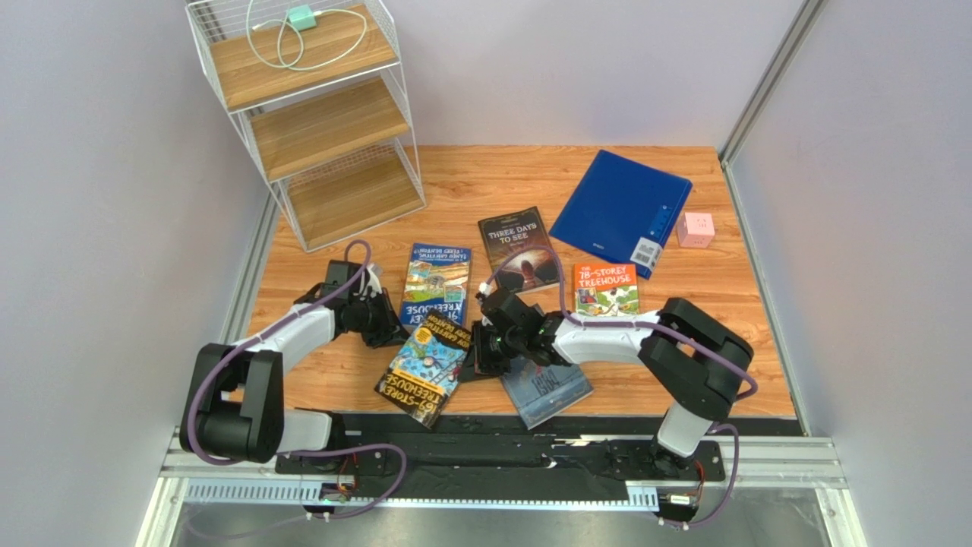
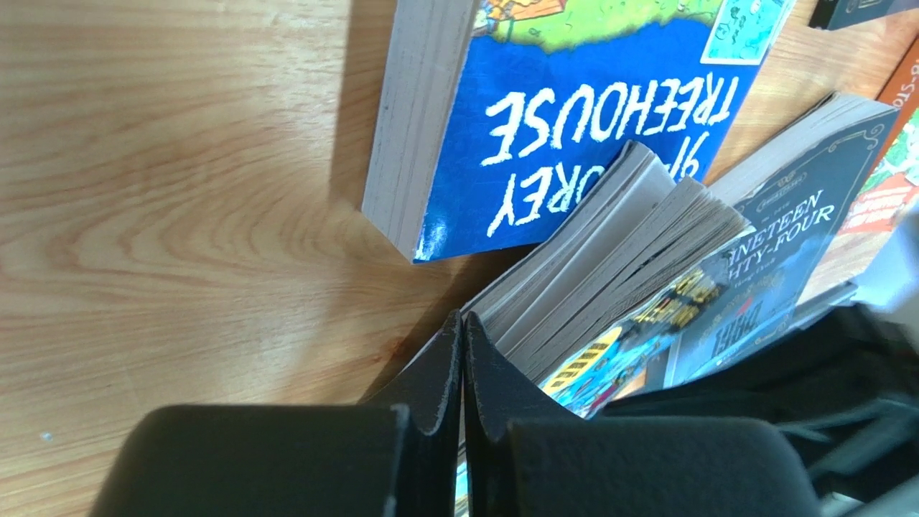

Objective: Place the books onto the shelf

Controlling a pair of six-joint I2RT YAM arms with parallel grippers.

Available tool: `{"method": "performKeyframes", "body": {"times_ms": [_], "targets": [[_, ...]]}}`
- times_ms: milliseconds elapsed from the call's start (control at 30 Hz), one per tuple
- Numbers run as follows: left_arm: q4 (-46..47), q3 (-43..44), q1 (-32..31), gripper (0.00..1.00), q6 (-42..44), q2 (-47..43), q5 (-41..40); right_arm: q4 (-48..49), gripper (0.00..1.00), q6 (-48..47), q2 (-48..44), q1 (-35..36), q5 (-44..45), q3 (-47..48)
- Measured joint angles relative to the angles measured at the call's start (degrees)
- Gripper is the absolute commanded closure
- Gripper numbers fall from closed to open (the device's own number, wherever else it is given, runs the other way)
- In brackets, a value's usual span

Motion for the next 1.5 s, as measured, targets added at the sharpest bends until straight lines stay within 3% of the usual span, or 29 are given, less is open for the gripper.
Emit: {"method": "performKeyframes", "body": {"times_ms": [133, 233, 333, 433, 533, 567, 800, 1100, 1233, 1500], "targets": [[-0.13, -0.04, -2.47, 1.0, -0.22, -0.02, 1.42, -8.85, 0.96, -6.88, -2.89, -1.62, 6.8, 7.52], [-0.44, -0.07, -3.98, 1.0, -0.66, -0.2, 1.99, -12.59, 0.86, -11.47, -5.33, -4.11, 10.14, 13.42], [-0.79, -0.07, -4.42, 1.0, -0.98, -0.79, 1.9, -15.89, 0.69, -14.75, -5.46, -6.12, 11.74, 17.99], [-1.79, -0.07, -4.42, 1.0, -1.09, -2.27, 1.31, -19.06, 0.37, -17.49, -5.33, -7.19, 12.81, 18.38], [-2.73, -0.02, -4.42, 1.0, -0.96, -3.89, 1.01, -21.09, 0.19, -20.28, -4.46, -7.96, 12.35, 17.16], [-3.15, 0.09, -4.42, 1.0, -0.79, -4.13, 0.94, -21.57, 0.18, -21.4, -3.98, -8.35, 11.67, 16.74], [-12.22, 5.92, -4.68, 1.0, 0.44, -8.63, -4.07, -23.19, 0.15, -29.22, -0.79, -12.33, 7.65, 16.35], [-24.22, 9.7, -10.38, 1.0, -3.61, -20.48, -13.03, -21.38, 0.25, -31.74, 8.5, -13.92, 0.17, 20.87], [-28.46, 10.38, -16.74, 1.0, -4.74, -17.2, -15.19, -19.37, 0.26, -31.12, 12.26, -14.05, -4.42, 22.49], [-29.38, 12.41, -26.32, 1.0, -6.4, 0.0, -19.23, -18.18, 0.21, -31.34, 13.94, -14.82, -7.67, 23.85]]}}
